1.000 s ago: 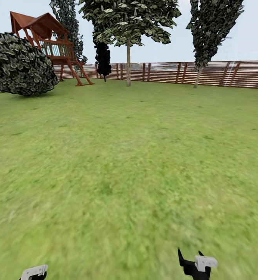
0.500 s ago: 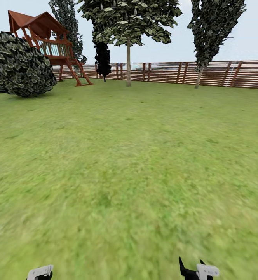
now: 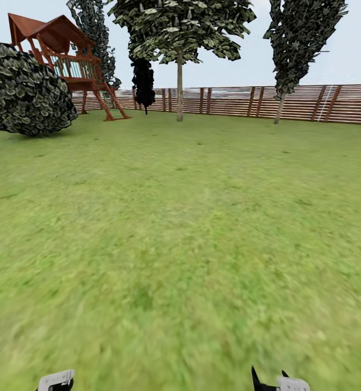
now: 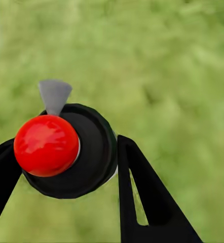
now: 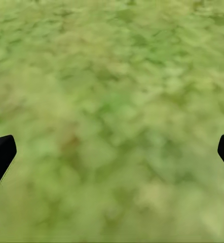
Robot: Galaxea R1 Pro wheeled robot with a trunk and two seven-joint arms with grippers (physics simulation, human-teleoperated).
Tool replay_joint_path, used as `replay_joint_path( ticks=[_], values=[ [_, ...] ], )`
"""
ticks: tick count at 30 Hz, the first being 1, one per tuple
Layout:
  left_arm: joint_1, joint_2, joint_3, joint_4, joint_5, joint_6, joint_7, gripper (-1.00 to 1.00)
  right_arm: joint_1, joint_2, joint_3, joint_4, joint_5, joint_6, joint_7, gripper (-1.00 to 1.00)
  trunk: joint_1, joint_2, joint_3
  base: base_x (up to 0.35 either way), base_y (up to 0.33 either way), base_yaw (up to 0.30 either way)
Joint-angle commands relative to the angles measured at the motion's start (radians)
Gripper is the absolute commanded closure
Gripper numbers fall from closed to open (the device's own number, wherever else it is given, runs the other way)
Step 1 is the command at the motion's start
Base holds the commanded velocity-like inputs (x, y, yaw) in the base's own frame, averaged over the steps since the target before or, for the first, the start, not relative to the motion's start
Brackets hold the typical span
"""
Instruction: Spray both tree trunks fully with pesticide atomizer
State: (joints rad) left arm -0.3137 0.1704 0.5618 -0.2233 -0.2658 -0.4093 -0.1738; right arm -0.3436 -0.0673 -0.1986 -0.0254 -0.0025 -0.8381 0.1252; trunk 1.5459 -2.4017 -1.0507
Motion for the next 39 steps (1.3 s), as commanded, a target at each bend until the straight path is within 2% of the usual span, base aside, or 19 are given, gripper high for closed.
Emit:
replay_joint_path(
  ticks=[1, 39],
  values=[
    [-0.001, 0.000, 0.009, 0.000, -0.007, -0.003, -0.006, 1.00, 0.000, 0.000, -0.008, 0.001, -0.001, -0.003, 0.009, -1.00, 0.000, 0.000, -0.001, 0.340, 0.000, 0.000],
    [-0.001, 0.000, 0.010, -0.001, -0.007, -0.003, -0.004, 1.00, 0.000, 0.000, -0.008, 0.001, -0.001, -0.003, 0.009, -1.00, 0.000, 0.000, -0.001, 0.340, 0.000, 0.000]
  ],
)
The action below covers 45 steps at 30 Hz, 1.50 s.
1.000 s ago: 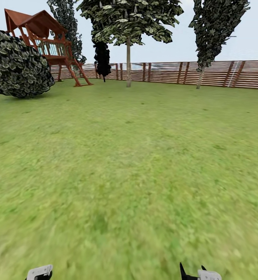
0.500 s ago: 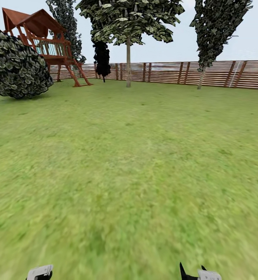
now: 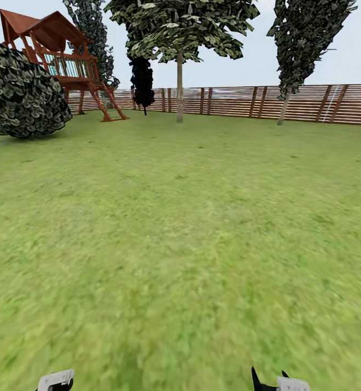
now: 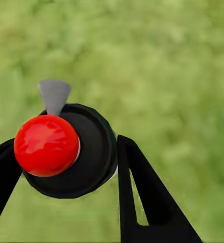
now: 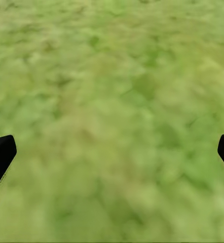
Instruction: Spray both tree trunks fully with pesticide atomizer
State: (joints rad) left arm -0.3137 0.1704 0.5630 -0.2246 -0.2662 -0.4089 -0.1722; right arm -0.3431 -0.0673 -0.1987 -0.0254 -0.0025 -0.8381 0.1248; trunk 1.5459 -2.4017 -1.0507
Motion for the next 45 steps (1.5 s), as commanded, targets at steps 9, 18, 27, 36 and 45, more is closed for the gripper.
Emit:
replay_joint_path(
  ticks=[9, 18, 27, 36, 45],
  values=[
    [-0.001, 0.000, 0.009, 0.001, -0.006, -0.004, -0.006, 1.00, -0.001, 0.000, -0.008, 0.001, -0.001, -0.002, 0.010, -1.00, 0.000, 0.000, -0.001, 0.339, 0.000, 0.000],
    [-0.001, 0.000, 0.009, 0.001, -0.005, -0.004, -0.006, 1.00, -0.001, 0.000, -0.008, 0.001, -0.001, -0.003, 0.009, -1.00, 0.000, 0.000, -0.001, 0.340, 0.000, 0.000],
    [-0.001, 0.000, 0.009, 0.001, -0.005, -0.004, -0.006, 1.00, -0.001, 0.000, -0.008, 0.001, -0.001, -0.003, 0.009, -1.00, 0.000, 0.000, -0.001, 0.340, 0.000, 0.000],
    [-0.001, 0.001, 0.009, 0.001, -0.005, -0.004, -0.006, 1.00, -0.001, 0.000, -0.008, 0.001, -0.001, -0.003, 0.009, -1.00, 0.000, 0.000, -0.001, 0.340, 0.000, 0.000],
    [-0.001, 0.003, 0.009, 0.001, -0.005, -0.003, -0.006, 1.00, -0.001, 0.000, -0.008, 0.001, -0.001, -0.002, 0.009, -1.00, 0.000, 0.000, -0.001, 0.340, 0.000, 0.000]
  ],
)
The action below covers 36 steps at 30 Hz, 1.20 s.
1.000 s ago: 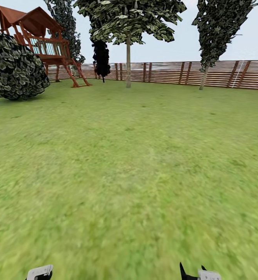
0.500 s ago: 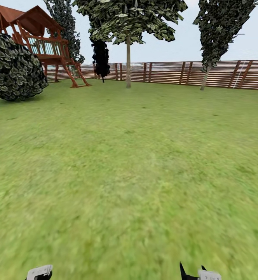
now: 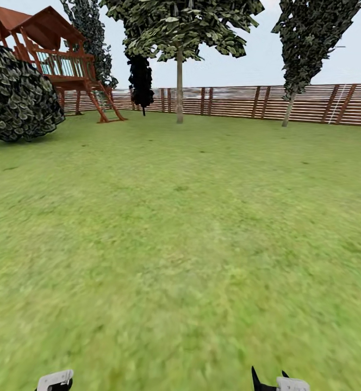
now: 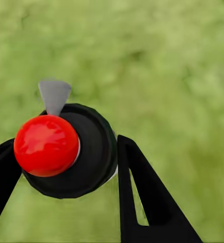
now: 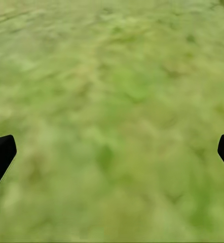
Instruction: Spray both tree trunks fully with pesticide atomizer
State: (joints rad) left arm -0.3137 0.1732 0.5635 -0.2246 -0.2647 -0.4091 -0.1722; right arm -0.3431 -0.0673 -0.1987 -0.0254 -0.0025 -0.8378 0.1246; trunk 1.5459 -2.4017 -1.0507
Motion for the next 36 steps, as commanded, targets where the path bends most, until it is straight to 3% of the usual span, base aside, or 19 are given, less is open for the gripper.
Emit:
replay_joint_path(
  ticks=[1, 36],
  values=[
    [-0.001, 0.000, 0.009, 0.001, -0.007, -0.003, -0.006, 1.00, -0.001, 0.000, -0.008, 0.001, -0.001, -0.003, 0.009, -1.00, 0.000, 0.000, -0.001, 0.340, 0.000, 0.000],
    [-0.001, 0.000, 0.009, 0.001, -0.007, -0.004, -0.006, 1.00, -0.001, 0.000, -0.008, 0.001, -0.001, -0.003, 0.010, -1.00, 0.000, 0.000, -0.001, 0.340, 0.000, 0.000]
  ],
)
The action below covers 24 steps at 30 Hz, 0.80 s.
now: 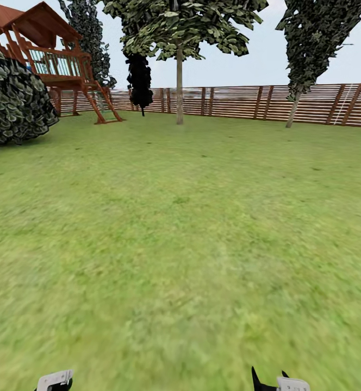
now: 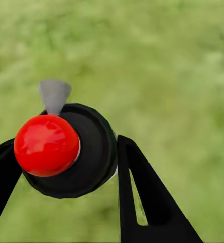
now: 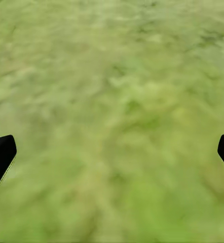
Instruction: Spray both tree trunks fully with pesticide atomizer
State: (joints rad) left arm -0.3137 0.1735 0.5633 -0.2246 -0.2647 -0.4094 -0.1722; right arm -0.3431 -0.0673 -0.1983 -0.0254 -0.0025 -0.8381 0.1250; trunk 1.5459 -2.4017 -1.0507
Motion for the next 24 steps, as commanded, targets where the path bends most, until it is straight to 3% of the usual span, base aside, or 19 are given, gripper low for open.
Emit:
replay_joint_path(
  ticks=[1, 24],
  values=[
    [-0.001, 0.000, 0.009, 0.001, -0.007, -0.003, -0.006, 1.00, -0.001, 0.000, -0.009, 0.001, -0.001, -0.002, 0.009, -1.00, 0.000, 0.000, -0.001, 0.340, 0.000, 0.000],
    [-0.001, -0.002, 0.009, 0.001, -0.007, -0.003, -0.006, 1.00, -0.001, 0.000, -0.009, 0.001, -0.001, -0.003, 0.010, -1.00, 0.000, 0.000, -0.001, 0.340, 0.000, 0.000]
  ],
)
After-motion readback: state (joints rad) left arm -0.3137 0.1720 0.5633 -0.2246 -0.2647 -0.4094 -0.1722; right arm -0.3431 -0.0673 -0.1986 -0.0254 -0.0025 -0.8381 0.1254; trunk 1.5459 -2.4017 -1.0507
